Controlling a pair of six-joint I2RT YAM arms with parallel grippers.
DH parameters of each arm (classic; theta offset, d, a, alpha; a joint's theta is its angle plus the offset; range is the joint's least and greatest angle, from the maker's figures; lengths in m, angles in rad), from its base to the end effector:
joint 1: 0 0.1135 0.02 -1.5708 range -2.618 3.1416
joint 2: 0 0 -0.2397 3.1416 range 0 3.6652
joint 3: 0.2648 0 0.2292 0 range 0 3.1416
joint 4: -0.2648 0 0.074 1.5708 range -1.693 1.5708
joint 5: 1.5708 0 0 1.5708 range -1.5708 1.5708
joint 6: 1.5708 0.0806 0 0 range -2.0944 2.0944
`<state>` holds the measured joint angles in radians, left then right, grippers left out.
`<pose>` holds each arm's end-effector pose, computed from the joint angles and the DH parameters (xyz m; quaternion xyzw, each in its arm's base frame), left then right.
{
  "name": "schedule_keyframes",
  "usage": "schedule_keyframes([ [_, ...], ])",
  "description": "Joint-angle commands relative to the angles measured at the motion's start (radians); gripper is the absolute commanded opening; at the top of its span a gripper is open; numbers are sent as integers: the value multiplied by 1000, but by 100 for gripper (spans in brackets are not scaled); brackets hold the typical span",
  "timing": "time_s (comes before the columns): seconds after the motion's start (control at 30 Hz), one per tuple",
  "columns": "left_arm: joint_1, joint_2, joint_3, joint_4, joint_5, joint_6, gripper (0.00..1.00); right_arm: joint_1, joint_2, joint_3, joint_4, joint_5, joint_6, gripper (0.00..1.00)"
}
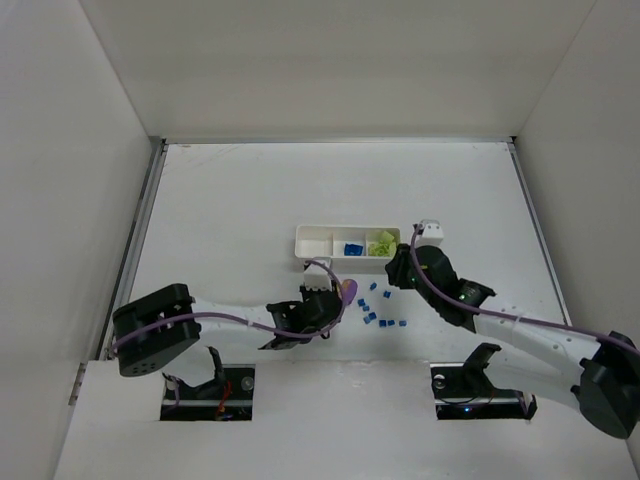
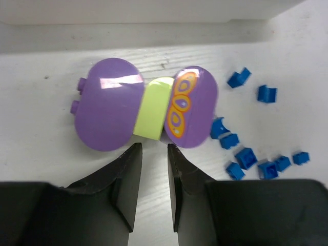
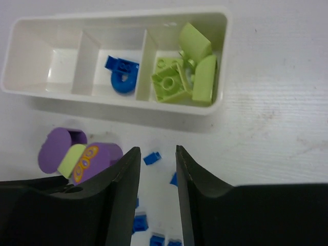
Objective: Sort the legos into containers by color
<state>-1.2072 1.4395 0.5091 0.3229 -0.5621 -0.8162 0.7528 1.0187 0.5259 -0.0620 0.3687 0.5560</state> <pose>0.1417 -0.2517 0.1284 0.0394 0.8602 -0.2469 0.4445 0.1982 0.1459 0.1872 0.0044 0.8635 0.1640 0.4769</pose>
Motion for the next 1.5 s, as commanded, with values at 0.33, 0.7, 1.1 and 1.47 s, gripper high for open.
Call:
schedule_keyframes([
  [0.33,-134,80,218,-2,-48,124,34,-7,-121,-81,10,64,130,19],
  [0.7,-16,300,428,-13,28,351,42,-20,-222,-138,7,79,197,26],
  [1.1,16,413,496,-13,85,388,32,-62,-310,-158,-24,53,219,36],
  [1.47,33,415,493,21,85,400,7,-48,-253,-187,-13,64,269,55],
])
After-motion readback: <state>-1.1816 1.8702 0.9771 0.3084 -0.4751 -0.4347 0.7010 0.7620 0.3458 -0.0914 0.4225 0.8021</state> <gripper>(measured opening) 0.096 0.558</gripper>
